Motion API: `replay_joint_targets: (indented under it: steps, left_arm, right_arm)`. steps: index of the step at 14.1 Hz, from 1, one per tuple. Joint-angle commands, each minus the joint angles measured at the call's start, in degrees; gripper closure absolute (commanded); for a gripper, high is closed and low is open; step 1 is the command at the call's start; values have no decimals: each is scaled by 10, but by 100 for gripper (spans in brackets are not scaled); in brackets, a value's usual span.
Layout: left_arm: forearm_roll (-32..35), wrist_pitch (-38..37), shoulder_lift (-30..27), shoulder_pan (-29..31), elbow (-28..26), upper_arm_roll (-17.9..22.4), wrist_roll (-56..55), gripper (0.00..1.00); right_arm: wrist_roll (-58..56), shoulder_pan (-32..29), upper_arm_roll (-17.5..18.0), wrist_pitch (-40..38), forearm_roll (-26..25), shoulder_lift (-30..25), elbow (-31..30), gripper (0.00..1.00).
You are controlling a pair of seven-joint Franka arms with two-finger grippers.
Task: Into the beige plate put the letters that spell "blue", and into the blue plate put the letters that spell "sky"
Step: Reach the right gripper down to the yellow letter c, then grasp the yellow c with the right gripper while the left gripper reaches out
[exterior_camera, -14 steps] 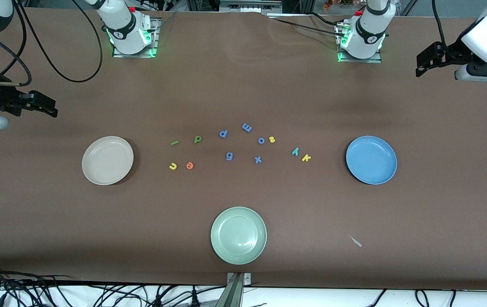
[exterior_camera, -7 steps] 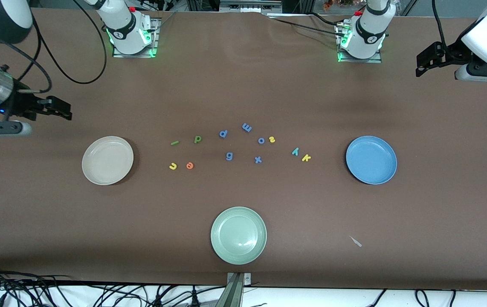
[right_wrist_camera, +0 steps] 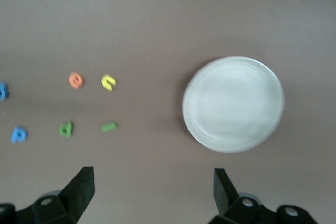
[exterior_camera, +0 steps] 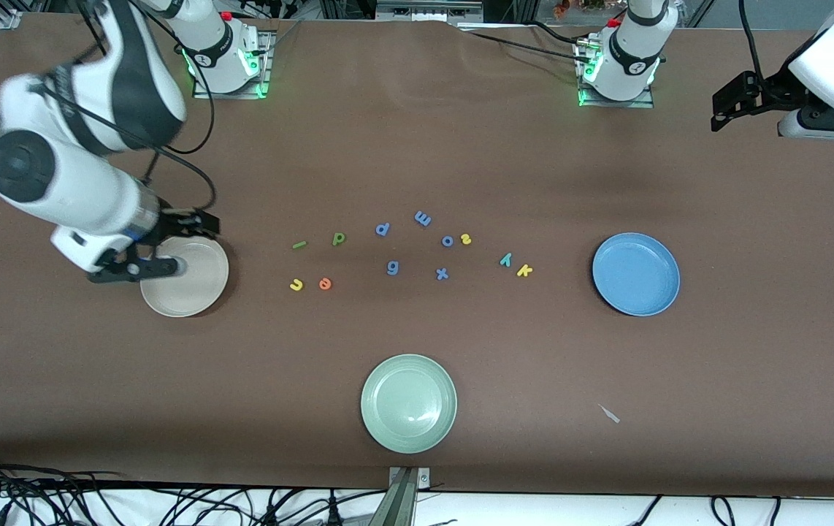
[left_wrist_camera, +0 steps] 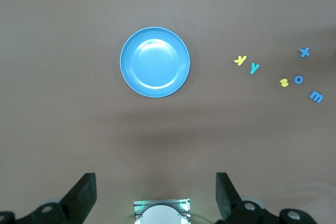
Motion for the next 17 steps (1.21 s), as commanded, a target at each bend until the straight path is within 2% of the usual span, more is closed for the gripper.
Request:
replay_joint_targets:
  steps: [1,8,12,14,16,17]
  left_arm:
    - [-15,-13,5,2,15,0,-8,0]
    - [-15,-11,11,6,16,1,-5,0]
    - [-16,-7,18,2,21,0,0,0]
    - [-13,-6,45,4,39,1,0,0]
    - [-14,-6,84,5,88,2,1,0]
    - [-7,-6,98,5,96,2,0,0]
  right_arm:
    - [71,29,-4,59,-2,53,3,0]
    - [206,59,-4,182,-3,145,-2,0]
    - [253,73,-4,264,-2,155,-49,0]
    - [256,74,-3,295,2,154,-84,0]
    - [257,74,-3,333,4,153,-115,0]
    - [261,74,-3,345,4,154,-122,0]
